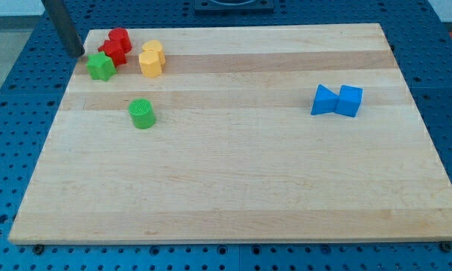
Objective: Move green star closer to the green circle
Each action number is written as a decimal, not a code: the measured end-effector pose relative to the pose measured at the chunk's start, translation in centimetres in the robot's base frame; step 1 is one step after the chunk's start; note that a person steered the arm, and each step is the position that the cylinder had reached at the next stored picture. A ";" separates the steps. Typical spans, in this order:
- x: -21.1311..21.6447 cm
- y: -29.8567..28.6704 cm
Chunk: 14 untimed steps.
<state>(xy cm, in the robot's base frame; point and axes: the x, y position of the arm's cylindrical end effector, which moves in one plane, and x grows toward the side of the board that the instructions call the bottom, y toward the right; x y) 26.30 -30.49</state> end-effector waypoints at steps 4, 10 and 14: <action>2.2 4.0; 7.2 9.9; 8.3 15.6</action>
<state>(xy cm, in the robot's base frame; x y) 34.57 -14.91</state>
